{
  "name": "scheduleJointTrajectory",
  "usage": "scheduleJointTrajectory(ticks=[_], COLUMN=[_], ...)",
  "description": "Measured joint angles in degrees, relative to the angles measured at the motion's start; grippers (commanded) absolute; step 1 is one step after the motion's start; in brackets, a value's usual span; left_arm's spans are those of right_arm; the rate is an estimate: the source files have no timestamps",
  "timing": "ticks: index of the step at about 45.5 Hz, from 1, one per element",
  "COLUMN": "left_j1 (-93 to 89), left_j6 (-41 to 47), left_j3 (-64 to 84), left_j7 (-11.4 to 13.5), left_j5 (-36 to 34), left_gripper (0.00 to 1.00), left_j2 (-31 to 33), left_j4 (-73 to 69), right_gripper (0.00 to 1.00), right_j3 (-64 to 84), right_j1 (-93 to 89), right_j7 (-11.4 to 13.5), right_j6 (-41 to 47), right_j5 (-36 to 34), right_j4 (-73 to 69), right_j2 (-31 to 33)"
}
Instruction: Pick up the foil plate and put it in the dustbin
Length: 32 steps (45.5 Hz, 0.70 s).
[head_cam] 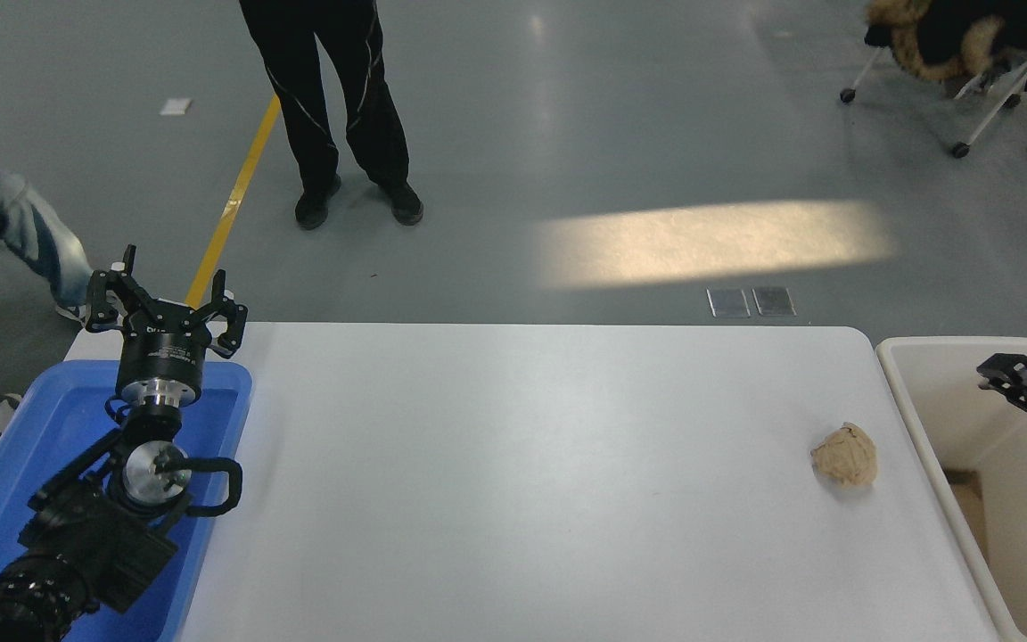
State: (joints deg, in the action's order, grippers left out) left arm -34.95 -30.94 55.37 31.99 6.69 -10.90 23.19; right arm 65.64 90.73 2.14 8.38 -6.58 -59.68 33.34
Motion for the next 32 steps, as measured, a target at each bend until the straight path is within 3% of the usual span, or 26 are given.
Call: scheduleJointTrajectory(ticks=[14, 32], left_j1=[0.1, 0.1], left_j6=[0.0, 0.0], left_j3=[0.0, 0.0], left_j7=[0.0, 0.1], left_j5=[0.1, 0.1], left_gripper=[0.99, 0.99], left_j2=[0.0, 0.0], left_j4=[0.0, 0.0], right_gripper=[1.0, 1.0], right_j3=[9.2, 7.0], right_j1=[30.0, 53.3], right_j7=[-0.1, 0.0], right_j6=[2.3, 19.8], right_j5=[0.5, -3.2], right_j4=[-28.0, -38.5], right_j2=[-10.9, -14.8])
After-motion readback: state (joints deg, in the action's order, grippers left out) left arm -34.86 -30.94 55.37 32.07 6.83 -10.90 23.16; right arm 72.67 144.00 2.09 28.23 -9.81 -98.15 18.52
